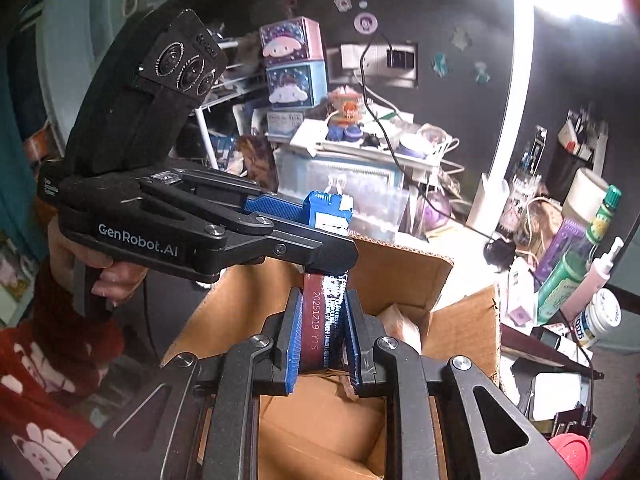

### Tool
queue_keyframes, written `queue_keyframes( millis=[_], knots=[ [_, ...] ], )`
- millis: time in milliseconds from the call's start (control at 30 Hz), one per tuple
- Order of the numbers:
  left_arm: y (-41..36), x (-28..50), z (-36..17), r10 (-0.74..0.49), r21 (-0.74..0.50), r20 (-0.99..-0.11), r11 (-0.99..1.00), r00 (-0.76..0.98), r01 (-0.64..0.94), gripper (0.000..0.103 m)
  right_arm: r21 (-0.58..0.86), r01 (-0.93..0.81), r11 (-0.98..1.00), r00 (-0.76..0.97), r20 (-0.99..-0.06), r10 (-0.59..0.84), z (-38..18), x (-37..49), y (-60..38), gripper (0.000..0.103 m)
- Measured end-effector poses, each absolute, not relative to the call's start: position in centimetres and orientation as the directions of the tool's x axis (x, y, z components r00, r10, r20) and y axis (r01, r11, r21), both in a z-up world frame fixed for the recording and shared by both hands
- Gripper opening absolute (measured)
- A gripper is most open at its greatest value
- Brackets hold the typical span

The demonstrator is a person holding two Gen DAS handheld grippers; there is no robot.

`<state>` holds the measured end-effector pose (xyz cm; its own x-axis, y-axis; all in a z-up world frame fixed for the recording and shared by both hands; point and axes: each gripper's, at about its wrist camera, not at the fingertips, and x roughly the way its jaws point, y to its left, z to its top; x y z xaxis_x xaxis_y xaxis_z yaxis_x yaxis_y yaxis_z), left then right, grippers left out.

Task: Organize objects
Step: 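Carry the blue snack bar into the box and release it, then grasp the blue-capped contact lens case with the right gripper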

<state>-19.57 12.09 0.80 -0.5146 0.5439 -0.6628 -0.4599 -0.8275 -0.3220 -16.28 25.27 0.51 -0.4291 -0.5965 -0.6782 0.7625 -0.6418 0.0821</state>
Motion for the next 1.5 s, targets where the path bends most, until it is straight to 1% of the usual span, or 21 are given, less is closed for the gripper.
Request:
queue_keyframes(
  millis=[33,67,100,133,200,400,467,533,633,767,900,1067,1167,1300,1400,1500],
  knots=[
    [12.2,-19.6,0.7,0.532,-0.310,-0.673,-0.834,-0.514,-0.457,0.054,0.079,0.766,-0.638,-0.420,-0.690,-0.589,0.4,-16.4,25.1,0.015],
    [12.2,-19.5,0.7,0.519,-0.297,-0.680,-0.840,-0.518,-0.453,0.064,0.066,0.771,-0.634,-0.415,-0.704,-0.577,0.3,-16.5,24.9,0.017],
    [12.0,-19.3,0.8,0.507,-0.284,-0.678,-0.848,-0.532,-0.447,0.080,0.040,0.773,-0.633,-0.423,-0.711,-0.562,0.2,-16.4,24.8,0.027],
    [11.7,-19.0,1.0,0.495,-0.270,-0.673,-0.856,-0.549,-0.441,0.083,0.017,0.773,-0.634,-0.434,-0.715,-0.548,0.3,-16.3,24.7,0.038],
    [10.8,-18.6,1.5,0.490,-0.265,-0.663,-0.861,-0.566,-0.434,0.083,-0.027,0.771,-0.637,-0.460,-0.715,-0.526,0.4,-16.2,24.6,0.040],
    [7.4,-16.4,2.8,0.450,-0.250,-0.631,-0.889,-0.632,-0.384,0.084,0.012,0.776,-0.631,-0.457,-0.679,-0.575,1.5,-15.4,24.8,0.040],
    [5.9,-15.2,3.2,0.424,-0.235,-0.616,-0.903,-0.664,-0.359,0.087,0.023,0.787,-0.617,-0.450,-0.663,-0.598,1.7,-14.7,24.3,0.040],
    [4.6,-14.0,3.4,0.395,-0.212,-0.601,-0.917,-0.695,-0.338,0.092,0.022,0.798,-0.603,-0.453,-0.638,-0.623,1.9,-13.6,23.3,0.040],
    [2.1,-11.9,3.4,0.332,-0.179,-0.578,-0.943,-0.746,-0.281,0.096,0.023,0.824,-0.566,-0.435,-0.612,-0.660,2.1,-11.9,21.4,0.040],
    [-1.4,-9.4,2.4,0.252,-0.157,-0.555,-0.967,-0.793,-0.199,0.098,0.036,0.873,-0.486,-0.374,-0.592,-0.714,1.8,-9.1,17.6,0.040],
    [-4.9,-6.8,-0.1,0.178,-0.141,-0.545,-0.983,-0.820,-0.119,0.098,0.076,0.911,-0.405,-0.284,-0.597,-0.751,-0.3,-6.6,13.3,0.040],
    [-8.6,-4.9,-4.5,0.100,-0.131,-0.576,-0.991,-0.812,-0.029,0.098,0.105,0.917,-0.385,-0.242,-0.621,-0.746,-4.1,-5.3,10.0,0.040],
    [-9.6,-4.1,-6.5,0.076,-0.122,-0.585,-0.993,-0.807,-0.005,0.098,0.093,0.904,-0.418,-0.269,-0.638,-0.722,-7.1,-4.9,8.5,0.040],
    [-10.4,-3.4,-9.0,0.092,-0.134,-0.598,-0.991,-0.796,-0.014,0.098,0.145,0.866,-0.479,-0.272,-0.667,-0.694,-10.7,-6.2,8.1,0.040],
    [-10.7,-3.2,-10.3,0.093,-0.131,-0.615,-0.991,-0.783,-0.015,0.098,0.087,0.824,-0.560,-0.361,-0.681,-0.637,-13.0,-7.0,7.8,0.040],
    [-11.1,-3.0,-11.1,0.094,-0.136,-0.624,-0.991,-0.776,-0.010,0.098,0.091,0.791,-0.605,-0.386,-0.693,-0.609,-14.6,-8.2,7.8,0.040]
  ],
)
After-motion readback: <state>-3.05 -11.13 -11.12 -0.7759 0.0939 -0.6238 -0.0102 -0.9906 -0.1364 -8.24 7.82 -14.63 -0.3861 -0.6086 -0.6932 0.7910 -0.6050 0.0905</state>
